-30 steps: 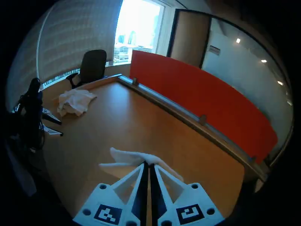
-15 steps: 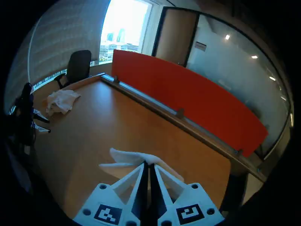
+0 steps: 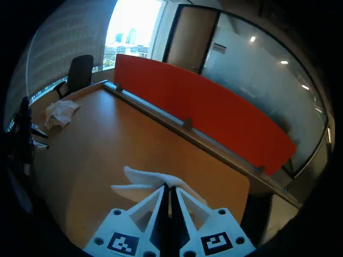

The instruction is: Fold towel

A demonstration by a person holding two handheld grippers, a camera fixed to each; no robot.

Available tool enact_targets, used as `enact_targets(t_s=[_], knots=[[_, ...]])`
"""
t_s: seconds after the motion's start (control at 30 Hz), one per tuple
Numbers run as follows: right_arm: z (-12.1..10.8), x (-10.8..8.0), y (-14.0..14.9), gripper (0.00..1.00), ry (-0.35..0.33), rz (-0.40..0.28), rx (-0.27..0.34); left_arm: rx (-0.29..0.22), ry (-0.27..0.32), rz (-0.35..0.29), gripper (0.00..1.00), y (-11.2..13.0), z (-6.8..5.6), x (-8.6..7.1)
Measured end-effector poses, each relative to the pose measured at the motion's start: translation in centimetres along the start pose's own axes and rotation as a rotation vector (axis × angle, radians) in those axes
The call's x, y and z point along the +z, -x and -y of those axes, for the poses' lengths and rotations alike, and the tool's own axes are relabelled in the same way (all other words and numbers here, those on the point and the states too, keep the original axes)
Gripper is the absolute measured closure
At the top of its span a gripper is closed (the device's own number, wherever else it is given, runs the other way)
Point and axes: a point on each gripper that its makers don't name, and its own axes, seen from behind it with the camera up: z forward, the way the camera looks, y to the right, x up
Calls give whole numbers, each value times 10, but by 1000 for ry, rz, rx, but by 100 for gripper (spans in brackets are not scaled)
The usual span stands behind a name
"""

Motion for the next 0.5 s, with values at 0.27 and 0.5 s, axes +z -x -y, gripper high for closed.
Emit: enact_targets(t_s=[0.27,0.5], knots=[[-24,-2,10,95,11,18,18,-3,-5,1,7,-1,-2,-1],[-32,2,23,95,10,33,37,-2,-13,1,7,-1,-5,-3]])
